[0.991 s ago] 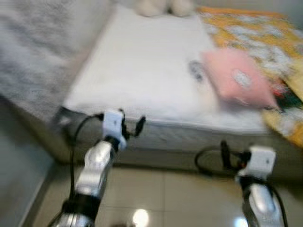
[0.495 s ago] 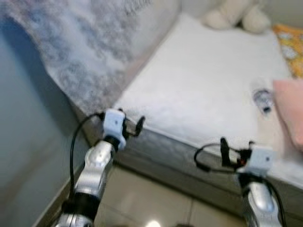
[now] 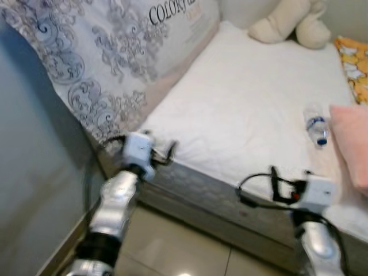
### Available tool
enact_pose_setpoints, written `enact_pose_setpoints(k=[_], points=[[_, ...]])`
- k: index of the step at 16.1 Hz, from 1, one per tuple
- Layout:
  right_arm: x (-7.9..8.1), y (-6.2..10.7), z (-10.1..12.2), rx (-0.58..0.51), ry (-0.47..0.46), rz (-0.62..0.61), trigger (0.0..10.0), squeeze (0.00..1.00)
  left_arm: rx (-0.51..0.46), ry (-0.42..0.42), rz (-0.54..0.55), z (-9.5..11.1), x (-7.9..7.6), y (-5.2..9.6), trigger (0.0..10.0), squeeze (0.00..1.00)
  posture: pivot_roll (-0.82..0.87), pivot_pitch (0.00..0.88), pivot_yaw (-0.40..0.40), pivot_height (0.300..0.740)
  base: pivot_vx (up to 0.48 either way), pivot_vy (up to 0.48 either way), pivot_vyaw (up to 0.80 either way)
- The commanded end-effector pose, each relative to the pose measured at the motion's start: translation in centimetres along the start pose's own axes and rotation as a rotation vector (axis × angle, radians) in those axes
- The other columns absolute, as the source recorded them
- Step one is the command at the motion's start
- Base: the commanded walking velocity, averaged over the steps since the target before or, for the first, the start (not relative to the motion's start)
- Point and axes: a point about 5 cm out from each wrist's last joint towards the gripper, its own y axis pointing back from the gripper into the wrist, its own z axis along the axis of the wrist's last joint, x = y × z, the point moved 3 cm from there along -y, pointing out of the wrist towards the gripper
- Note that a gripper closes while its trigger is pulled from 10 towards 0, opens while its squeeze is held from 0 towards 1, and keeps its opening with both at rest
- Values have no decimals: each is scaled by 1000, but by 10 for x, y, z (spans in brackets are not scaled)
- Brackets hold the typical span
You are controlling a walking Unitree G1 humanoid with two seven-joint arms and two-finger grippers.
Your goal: Clean up the room
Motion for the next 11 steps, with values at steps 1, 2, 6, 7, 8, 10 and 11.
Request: enact_pose_setpoints(k=[1,2,6,7,8,10,11], points=[[5,-1,1,-8,-12,6,10000,0,-5,-19,14,3,9,1,10000,0,32,29,-13,740,274,-390,0],[5,-1,1,-9,-12,5,10000,0,-3,-18,11,2,9,1,10000,0,32,29,-13,740,277,-390,0],[6,-1,2,-10,-10,8,10000,0,17,14,7,-2,6,0,10000,0,29,29,-12,740,207,-292,0],[6,-1,2,-11,-8,11,10000,0,28,-4,8,-4,6,0,10000,0,29,28,-11,740,0,0,0],[6,-1,2,-12,-7,11,10000,0,33,-25,12,-4,6,-1,10000,0,29,28,-11,740,0,0,0],[7,-3,3,-19,-10,14,10000,0,46,-43,26,-6,6,-2,10000,0,35,17,-12,740,0,0,0],[7,-3,3,-19,-9,15,10000,0,47,-44,27,-7,6,-3,10000,0,37,11,-12,740,0,0,0]])
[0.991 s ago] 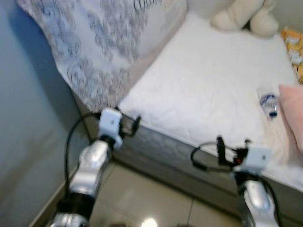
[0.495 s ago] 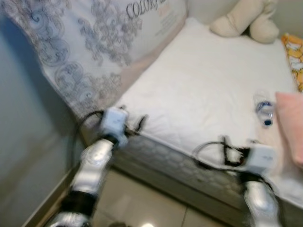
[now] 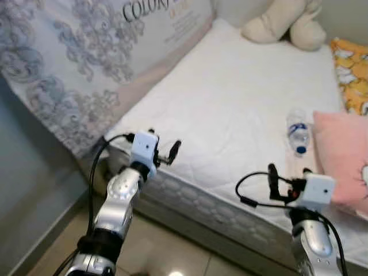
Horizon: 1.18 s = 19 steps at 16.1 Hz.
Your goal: Clean up the room
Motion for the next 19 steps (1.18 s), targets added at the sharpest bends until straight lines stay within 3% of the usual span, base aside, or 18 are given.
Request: enact_pose_setpoints(k=[1,10,14,19], points=[[0,-3,3,-17,-3,7,10000,0,7,-10,7,-1,1,0,10000,0,38,5,-14,740,0,0,0],[8,-12,3,-8,-6,69,10000,0,33,-74,25,-5,5,-4,10000,0,63,0,-28,740,0,0,592],[4,-14,2,-5,-13,41,10000,0,38,-74,27,-7,4,-5,10000,0,59,0,-28,740,0,0,509],[1,-13,5,-17,-13,22,10000,0,26,-30,14,-7,6,-2,10000,0,55,0,-25,740,0,0,-440]])
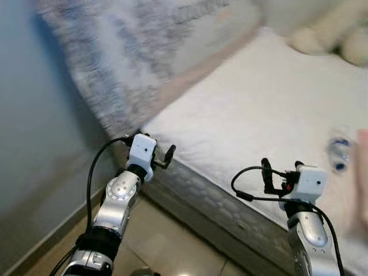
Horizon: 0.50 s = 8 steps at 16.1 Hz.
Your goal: Clean up the room
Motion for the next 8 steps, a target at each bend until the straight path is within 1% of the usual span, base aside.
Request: enact_pose_setpoints(k=[1,2,3,4,5,6,7,8], points=[[-8,4,5,-24,1,-33,10000,0,-21,21,-12,3,3,4,10000,0,49,0,-18,740,0,0,-731],[-12,10,5,-31,25,-44,10000,0,-28,40,-34,1,7,13,10000,0,43,0,-15,740,0,0,-731],[-16,18,4,-29,32,-49,10000,0,-31,47,-109,-1,6,26,10000,0,40,0,-15,740,0,0,-731],[-18,23,2,-25,30,-52,10000,0,-25,43,-154,-3,6,34,10000,0,40,1,-13,740,0,0,-731],[-21,37,-2,-11,24,-60,10000,0,-16,26,-200,-6,12,51,10000,0,36,0,-14,740,0,0,-744],[-26,65,-9,19,23,-73,10000,0,-3,32,-183,-9,25,68,10000,0,28,0,-19,740,0,0,-744],[-29,77,-12,35,33,-83,10000,0,-6,52,-153,-10,29,74,10000,0,25,1,-22,740,0,0,-744],[-32,85,-14,47,44,-90,10000,0,-2,86,-128,-13,29,77,10000,0,20,0,-27,740,0,0,-744]])
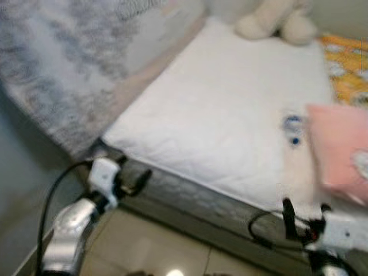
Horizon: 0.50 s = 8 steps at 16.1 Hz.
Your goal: Clean up the room
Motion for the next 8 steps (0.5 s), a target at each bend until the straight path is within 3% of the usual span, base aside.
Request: enact_pose_setpoints(k=[1,4,6,8], points=[[-2,6,8,-43,-2,2,10000,0,-27,41,-18,2,-10,-2,10000,0,18,2,-30,740,0,0,-744],[-8,16,-11,22,13,-1,10000,12,-2,68,-52,-16,-30,0,10000,0,5,11,-33,740,0,0,-742],[1,13,-20,5,13,9,10000,0,-12,55,-69,-17,-41,-13,10000,0,-2,10,-23,740,0,0,0],[0,-3,-7,-50,0,9,10000,0,-15,96,-13,-21,-41,-23,10000,0,-6,11,-8,740,0,0,0]])
